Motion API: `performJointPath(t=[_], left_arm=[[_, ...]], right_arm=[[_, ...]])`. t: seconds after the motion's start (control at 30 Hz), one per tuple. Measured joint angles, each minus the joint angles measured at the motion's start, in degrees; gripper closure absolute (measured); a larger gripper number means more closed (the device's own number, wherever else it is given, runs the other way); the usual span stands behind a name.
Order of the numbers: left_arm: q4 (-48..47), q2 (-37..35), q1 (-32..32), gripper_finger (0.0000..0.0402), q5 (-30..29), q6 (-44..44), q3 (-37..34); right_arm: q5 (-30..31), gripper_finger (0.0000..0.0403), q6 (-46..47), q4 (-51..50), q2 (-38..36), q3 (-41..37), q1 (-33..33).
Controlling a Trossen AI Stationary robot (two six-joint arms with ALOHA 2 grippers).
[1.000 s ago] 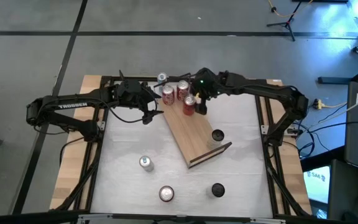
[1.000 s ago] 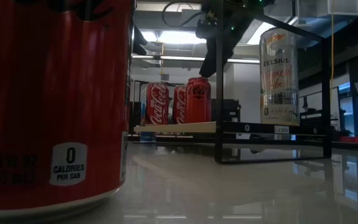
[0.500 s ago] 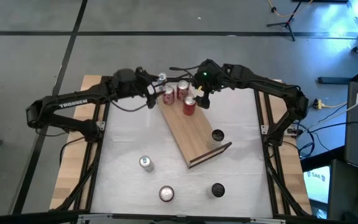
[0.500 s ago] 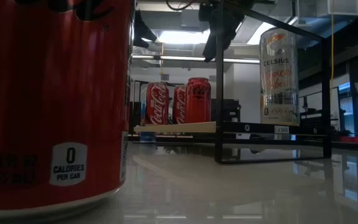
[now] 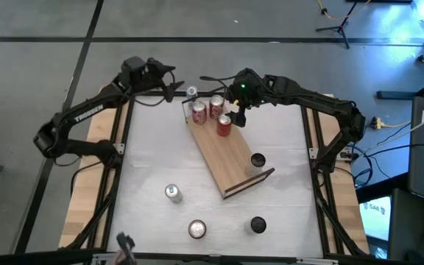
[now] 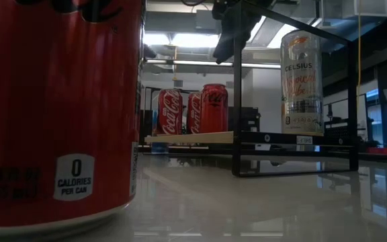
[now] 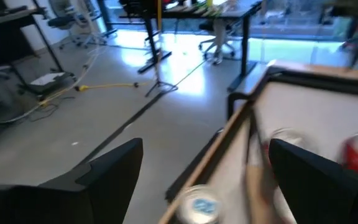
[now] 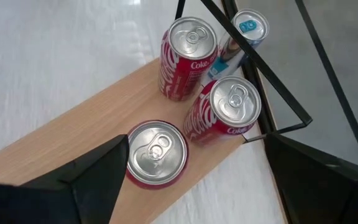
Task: Place canned beverage on shelf
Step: Put the top blue soda can on the shelf
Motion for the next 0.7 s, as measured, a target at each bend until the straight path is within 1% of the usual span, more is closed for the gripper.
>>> performJointPath(t=[0.1,0.37,0.57,0.7], left_arm=[[0.7,2.7,3.9,0.0064,2.8,2.9,0.0],[5.6,13.6,12.0,0.0064,14.1,7.3,0.0],[7.7,20.8,14.2,0.0064,19.8,11.0,0.0],[7.7,23.4,14.4,0.0064,20.7,12.5,0.0]], right_arm=[[0.0,0.0033,0.1,0.0,0.0,0.0,0.0],[0.0,0.0033,0.1,0.0,0.0,0.0,0.0],[0.0,0.0033,0.1,0.0,0.0,0.0,0.0],[0.0,0.0033,0.1,0.0,0.0,0.0,0.0]])
